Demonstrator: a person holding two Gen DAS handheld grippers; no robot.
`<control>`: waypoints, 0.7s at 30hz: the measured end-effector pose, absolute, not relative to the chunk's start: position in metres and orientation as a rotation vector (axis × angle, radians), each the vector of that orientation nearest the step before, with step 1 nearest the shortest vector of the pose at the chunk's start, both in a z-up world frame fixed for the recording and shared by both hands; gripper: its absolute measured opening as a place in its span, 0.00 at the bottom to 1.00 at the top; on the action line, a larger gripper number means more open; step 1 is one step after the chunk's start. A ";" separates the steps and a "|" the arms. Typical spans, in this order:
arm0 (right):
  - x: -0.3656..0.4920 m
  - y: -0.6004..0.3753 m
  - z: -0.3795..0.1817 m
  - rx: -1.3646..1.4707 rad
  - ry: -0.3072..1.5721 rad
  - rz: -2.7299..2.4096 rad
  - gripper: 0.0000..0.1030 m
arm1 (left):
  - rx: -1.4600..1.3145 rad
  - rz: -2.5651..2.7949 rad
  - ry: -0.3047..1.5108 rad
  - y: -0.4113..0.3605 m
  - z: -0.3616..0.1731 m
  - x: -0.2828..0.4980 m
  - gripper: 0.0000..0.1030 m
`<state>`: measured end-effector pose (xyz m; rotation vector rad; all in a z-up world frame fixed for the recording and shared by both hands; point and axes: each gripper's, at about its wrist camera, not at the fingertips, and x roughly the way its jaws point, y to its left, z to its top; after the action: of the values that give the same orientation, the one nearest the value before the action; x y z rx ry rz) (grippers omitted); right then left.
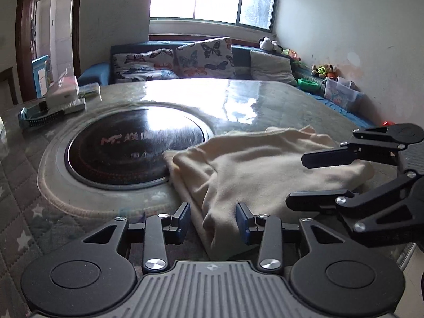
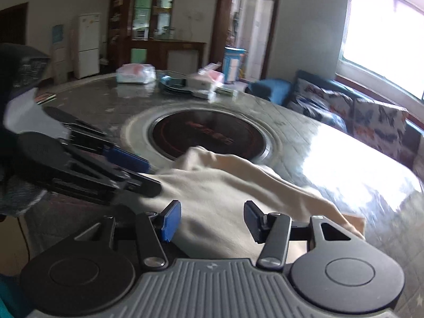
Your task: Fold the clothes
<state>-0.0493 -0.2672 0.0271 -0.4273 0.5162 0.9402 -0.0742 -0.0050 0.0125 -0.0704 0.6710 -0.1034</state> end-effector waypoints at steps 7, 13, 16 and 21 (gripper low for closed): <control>-0.063 -0.247 0.014 -0.526 0.530 1.002 0.50 | -0.122 -0.105 0.663 0.007 0.018 -0.079 0.41; -0.081 -0.233 0.022 -0.598 0.461 1.071 0.50 | -0.231 -0.062 0.663 0.028 0.029 -0.078 0.40; -0.086 -0.222 0.016 -0.641 0.453 1.085 0.44 | -0.319 -0.043 0.678 0.039 0.029 -0.074 0.40; -0.093 -0.204 0.007 -0.711 0.441 1.107 0.35 | -0.492 -0.056 0.713 0.054 0.024 -0.069 0.46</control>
<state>-0.0928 -0.2036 0.0066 -0.7110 0.4410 1.1075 -0.0688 0.0538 0.0238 -0.4924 0.7132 -0.0555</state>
